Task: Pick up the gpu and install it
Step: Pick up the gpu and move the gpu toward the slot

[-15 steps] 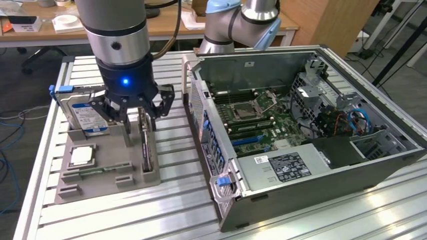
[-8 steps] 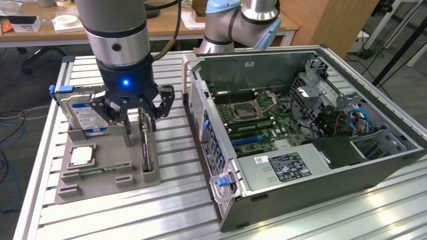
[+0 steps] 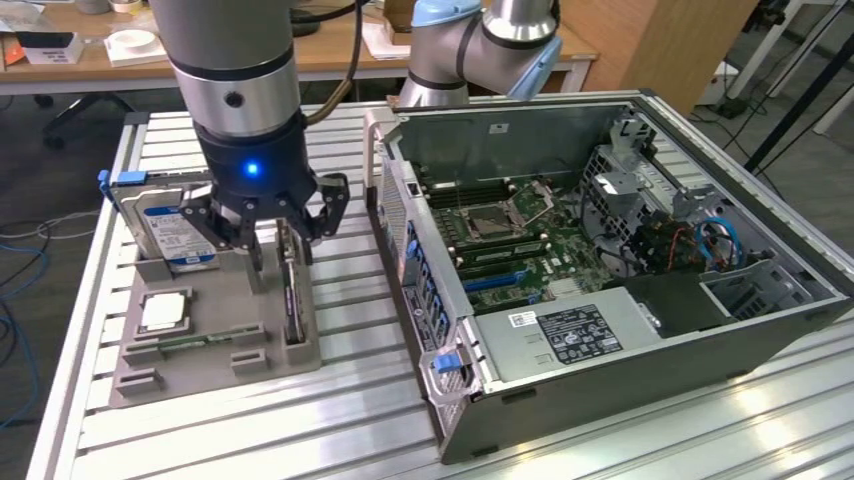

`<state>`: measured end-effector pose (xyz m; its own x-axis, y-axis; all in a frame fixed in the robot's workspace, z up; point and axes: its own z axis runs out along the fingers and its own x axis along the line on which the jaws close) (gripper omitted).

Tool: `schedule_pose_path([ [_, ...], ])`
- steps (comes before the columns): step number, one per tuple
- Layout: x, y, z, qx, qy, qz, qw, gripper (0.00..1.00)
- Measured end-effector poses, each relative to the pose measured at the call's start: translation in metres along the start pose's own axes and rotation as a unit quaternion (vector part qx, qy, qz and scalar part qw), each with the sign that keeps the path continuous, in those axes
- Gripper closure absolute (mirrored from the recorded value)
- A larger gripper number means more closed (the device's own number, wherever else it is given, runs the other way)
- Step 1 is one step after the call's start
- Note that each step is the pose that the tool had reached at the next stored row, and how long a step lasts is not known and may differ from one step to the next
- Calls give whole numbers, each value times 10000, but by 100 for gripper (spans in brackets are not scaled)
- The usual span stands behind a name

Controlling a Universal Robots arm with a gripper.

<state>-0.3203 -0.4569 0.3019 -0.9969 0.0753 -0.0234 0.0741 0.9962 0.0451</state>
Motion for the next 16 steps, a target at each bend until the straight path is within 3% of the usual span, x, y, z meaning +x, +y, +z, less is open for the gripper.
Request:
schedule_pose_path([
  [16,3,-4,78,0,0,0,10000,45],
])
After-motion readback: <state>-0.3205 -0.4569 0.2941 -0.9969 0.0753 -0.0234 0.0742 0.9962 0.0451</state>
